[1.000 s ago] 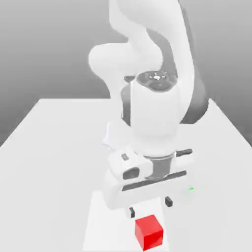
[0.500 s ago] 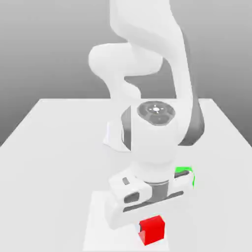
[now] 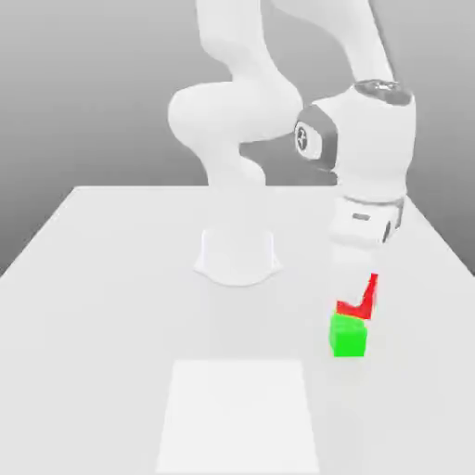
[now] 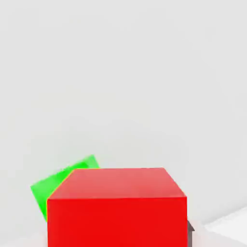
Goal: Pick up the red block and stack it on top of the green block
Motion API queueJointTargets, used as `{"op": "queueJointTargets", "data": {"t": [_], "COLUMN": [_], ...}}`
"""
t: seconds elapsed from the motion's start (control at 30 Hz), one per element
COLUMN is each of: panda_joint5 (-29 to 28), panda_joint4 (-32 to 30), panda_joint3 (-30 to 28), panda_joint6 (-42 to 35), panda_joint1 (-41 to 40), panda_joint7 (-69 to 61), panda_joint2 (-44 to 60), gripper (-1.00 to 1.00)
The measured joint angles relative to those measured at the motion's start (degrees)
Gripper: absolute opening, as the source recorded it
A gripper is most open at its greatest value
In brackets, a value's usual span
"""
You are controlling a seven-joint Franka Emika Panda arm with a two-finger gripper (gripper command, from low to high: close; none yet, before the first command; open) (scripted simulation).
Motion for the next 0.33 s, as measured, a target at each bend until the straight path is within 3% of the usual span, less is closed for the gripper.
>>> {"op": "queueJointTargets", "data": {"t": [0.27, 0.3, 0.33], "panda_joint5": [-4.5, -5.1, -5.1], "panda_joint4": [-0.5, -0.5, -0.5], "panda_joint3": [0.9, 0.8, 0.8], "panda_joint6": [14.9, 15.9, 15.9], "panda_joint1": [-1.2, -1.3, -1.2], "panda_joint7": [2.1, 2.5, 2.5], "panda_joint2": [14.4, 15.5, 15.5], "gripper": [-1.0, 1.0, 1.0]}}
